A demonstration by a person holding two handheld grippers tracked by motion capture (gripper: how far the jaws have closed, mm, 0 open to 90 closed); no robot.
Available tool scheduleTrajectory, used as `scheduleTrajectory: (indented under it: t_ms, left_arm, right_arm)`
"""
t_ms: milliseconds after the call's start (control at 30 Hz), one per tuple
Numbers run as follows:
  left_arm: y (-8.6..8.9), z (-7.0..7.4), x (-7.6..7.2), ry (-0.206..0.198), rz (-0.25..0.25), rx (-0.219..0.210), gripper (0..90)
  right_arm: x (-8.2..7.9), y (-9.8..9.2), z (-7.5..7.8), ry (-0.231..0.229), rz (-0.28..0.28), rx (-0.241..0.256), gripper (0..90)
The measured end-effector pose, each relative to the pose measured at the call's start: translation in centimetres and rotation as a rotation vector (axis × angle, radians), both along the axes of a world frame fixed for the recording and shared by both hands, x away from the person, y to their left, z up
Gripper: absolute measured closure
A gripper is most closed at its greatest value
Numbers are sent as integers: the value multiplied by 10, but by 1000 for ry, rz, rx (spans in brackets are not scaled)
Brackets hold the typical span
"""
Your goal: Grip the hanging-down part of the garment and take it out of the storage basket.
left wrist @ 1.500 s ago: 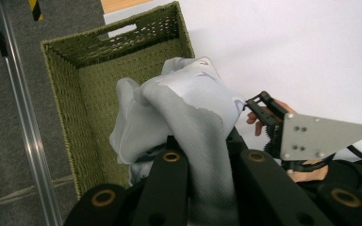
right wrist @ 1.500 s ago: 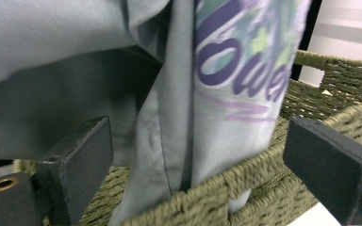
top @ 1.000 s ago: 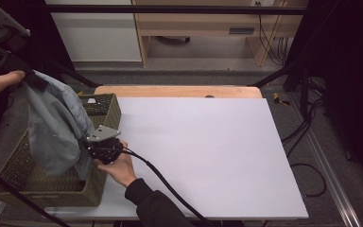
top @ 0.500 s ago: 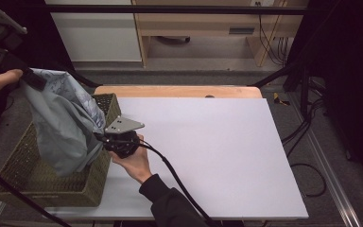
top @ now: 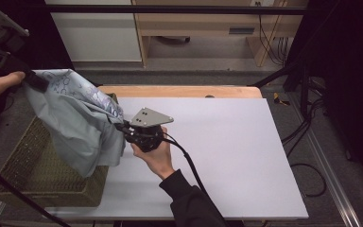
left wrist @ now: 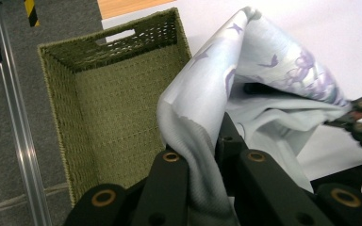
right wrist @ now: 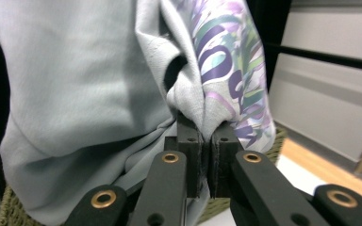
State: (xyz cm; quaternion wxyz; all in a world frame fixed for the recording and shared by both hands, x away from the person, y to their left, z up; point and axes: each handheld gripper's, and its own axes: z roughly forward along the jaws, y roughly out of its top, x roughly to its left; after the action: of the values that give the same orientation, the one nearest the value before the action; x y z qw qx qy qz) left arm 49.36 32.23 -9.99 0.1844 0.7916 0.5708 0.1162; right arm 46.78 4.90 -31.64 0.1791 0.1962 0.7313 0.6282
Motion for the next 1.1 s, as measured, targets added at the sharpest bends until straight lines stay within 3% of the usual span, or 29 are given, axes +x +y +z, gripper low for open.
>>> scheduleTrajectory:
  t_ms: [167,467,733,900,1100]
  left_arm:
    - [-7,-2,2,4,-17,-3,843]
    - [-18,-4,5,7,-40,0,843]
    - [-27,-2,3,0,-63,-3,843]
    - [-32,-4,6,7,-69,1,843]
    - [-36,-7,8,12,-78,7,843]
  right_arm:
    - [-4,-23,16,-26,-47,-1,861]
    - [-12,-41,27,-66,-71,-14,861]
    - [-21,-57,44,-110,-104,20,862]
    - [-19,-60,35,-87,-103,-3,861]
    - [-12,-56,8,-21,-86,-24,858]
